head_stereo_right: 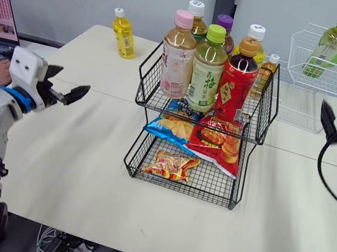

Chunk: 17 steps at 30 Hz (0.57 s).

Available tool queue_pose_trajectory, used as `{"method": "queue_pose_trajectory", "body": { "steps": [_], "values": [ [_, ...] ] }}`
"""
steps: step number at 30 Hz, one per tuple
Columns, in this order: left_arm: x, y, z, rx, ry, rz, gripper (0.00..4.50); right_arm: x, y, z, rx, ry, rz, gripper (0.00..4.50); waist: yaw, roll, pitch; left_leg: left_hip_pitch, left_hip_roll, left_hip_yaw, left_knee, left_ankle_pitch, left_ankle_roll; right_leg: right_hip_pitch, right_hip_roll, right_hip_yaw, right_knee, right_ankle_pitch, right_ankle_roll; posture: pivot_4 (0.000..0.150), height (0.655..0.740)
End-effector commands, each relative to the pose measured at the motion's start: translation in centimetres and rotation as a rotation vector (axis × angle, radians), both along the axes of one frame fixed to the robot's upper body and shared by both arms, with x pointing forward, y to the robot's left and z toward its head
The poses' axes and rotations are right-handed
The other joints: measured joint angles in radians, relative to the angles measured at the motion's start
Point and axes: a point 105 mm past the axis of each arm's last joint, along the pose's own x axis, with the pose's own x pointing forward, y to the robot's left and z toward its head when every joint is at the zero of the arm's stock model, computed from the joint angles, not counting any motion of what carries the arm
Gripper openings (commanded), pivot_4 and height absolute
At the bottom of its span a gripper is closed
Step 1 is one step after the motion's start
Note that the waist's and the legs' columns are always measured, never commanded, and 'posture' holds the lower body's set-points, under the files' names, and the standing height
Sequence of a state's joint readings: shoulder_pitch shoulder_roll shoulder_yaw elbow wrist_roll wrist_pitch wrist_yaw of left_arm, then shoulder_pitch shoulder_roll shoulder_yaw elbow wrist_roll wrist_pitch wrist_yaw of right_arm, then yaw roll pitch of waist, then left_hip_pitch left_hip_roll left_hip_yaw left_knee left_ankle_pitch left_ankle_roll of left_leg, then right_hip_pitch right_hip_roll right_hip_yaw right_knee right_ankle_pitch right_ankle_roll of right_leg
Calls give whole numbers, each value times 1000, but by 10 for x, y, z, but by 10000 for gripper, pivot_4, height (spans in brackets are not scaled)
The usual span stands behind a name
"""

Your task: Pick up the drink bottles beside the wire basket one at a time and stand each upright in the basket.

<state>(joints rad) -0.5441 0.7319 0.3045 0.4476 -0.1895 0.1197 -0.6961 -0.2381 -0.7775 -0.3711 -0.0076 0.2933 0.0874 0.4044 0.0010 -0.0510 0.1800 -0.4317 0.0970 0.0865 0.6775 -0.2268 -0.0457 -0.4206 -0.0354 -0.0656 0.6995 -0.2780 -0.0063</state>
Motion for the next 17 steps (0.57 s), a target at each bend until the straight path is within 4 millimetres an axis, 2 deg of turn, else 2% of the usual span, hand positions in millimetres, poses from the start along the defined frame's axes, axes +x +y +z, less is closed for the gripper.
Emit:
{"method": "queue_pose_trajectory", "body": {
  "steps": [1, 4, 9, 17],
  "values": [
    [-3, 6, -1, 4, -45, 26, 44591, 1, -3, -20, -50, 19, 24, 45000, -1, 1, 0, 0, 0, 0, 0, 0, 0, 0, 0, 0, 0, 0, 0, 1500, 7148],
    [-4, 8, -21, -10, -8, 43, 44591, 3, -8, -44, -39, 58, 7, 45000, -3, 3, -1, 1, 0, 0, 0, 0, 0, 0, 0, 0, 1, 0, 0, 1500, 7148],
    [-5, 9, -39, -32, 31, 57, 44591, 6, -4, -65, -31, 93, 14, 45000, -5, 4, -1, 2, 0, 1, 0, 0, 0, 0, 0, 0, 2, 0, 0, 1500, 7148],
    [-6, 5, -42, -59, 41, 38, 44591, 13, -2, -69, -13, 92, 12, 45000, -4, 4, -1, 2, 0, 1, 0, 0, 0, 0, 0, 1, 3, 0, 0, 1500, 7148]
  ]
}}
